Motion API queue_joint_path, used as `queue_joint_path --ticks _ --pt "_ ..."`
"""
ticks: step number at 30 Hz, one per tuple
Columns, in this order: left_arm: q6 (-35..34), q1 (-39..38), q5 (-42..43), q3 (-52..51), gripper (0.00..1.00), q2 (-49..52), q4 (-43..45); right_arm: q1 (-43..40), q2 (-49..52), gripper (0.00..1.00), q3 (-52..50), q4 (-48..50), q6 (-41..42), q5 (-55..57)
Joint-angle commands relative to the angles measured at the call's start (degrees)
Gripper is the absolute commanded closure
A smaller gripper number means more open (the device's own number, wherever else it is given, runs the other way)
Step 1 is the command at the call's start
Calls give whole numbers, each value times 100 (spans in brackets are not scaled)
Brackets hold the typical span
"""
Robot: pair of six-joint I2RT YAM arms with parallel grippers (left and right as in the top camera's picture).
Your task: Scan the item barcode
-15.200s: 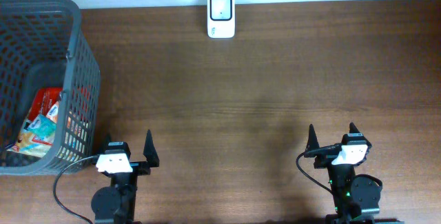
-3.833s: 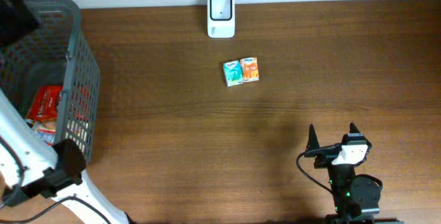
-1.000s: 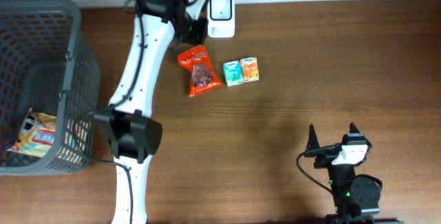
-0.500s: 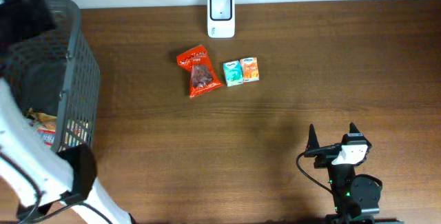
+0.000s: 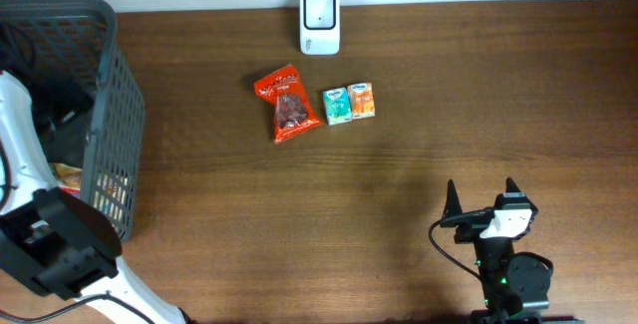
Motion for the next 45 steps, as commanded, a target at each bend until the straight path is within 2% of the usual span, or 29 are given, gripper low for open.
queue_joint_path --ticks 1,7,13,15,18,20,21,25,29,33,35,36,38,39,41,45 --pt "-734 85 -531 -640 1 -85 181 -35 -33 2 -50 -13 -37 63" --pt "-1604 376 -710 -1311 1 -85 566 -35 -33 2 -50 -13 -37 63" --pt "-1600 378 -691 -2645 0 -48 1517 -35 -33 2 -50 -13 -37 63" --pt "-1600 378 -693 -2962 7 -33 1742 -35 -33 2 -50 -13 -37 63" --pt "-1598 378 -693 -3080 27 -22 1775 -35 -33 2 -50 -13 -37 63" --pt "-1598 378 -688 -3071 80 -26 1733 -35 -33 2 -50 -13 -37 63" --pt "-1598 378 -658 -3034 98 -42 1707 -35 -33 1 -50 -13 -37 63" --pt "-1598 376 417 -2529 100 -400 1637 -35 -33 2 -50 -13 -37 63" --pt "-1598 343 741 -1703 100 -1207 1558 -35 -33 2 -50 -13 -37 63" --pt "-1598 125 1412 -767 100 -2623 1665 -35 -33 2 -50 -11 -37 63" --pt "-1598 -131 1587 -662 100 -3195 1869 -35 -33 1 -50 -13 -37 63" --pt "-1596 -697 1582 -662 100 -3718 1904 -35 -33 2 -50 -13 -37 63" --pt "-1180 -2164 1565 -678 100 -3700 1899 -35 -33 2 -50 -13 -37 63" --pt "-1071 -2470 1565 -699 100 -3628 1902 -35 -33 2 -50 -13 -37 63" --pt "-761 -3440 1558 -815 100 -3276 1958 -35 -33 2 -50 -13 -37 63" --pt "-426 -4734 1539 -848 100 -2142 1978 -35 -33 2 -50 -13 -37 63"
